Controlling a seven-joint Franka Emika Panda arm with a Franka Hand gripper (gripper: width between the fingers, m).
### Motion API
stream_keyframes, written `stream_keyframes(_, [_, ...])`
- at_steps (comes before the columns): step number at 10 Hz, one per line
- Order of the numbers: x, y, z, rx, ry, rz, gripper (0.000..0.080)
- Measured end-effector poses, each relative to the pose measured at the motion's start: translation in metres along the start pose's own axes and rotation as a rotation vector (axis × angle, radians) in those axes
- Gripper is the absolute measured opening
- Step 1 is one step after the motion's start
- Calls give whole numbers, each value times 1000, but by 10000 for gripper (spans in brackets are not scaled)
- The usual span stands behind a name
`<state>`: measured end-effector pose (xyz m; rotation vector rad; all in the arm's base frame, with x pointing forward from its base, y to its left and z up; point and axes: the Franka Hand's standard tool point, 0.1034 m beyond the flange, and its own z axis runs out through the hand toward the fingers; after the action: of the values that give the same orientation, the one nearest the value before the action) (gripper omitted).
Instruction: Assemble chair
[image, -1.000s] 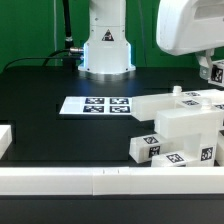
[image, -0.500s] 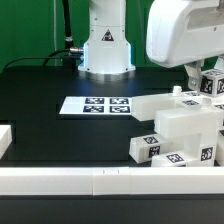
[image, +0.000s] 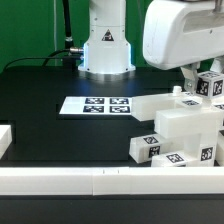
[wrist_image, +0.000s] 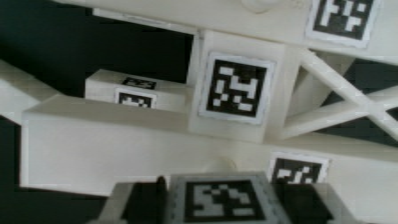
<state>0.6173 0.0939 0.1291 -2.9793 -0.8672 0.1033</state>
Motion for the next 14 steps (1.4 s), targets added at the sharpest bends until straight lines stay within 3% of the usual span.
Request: stream_keyframes(14, [-3, -2, 12, 7, -19, 15, 284])
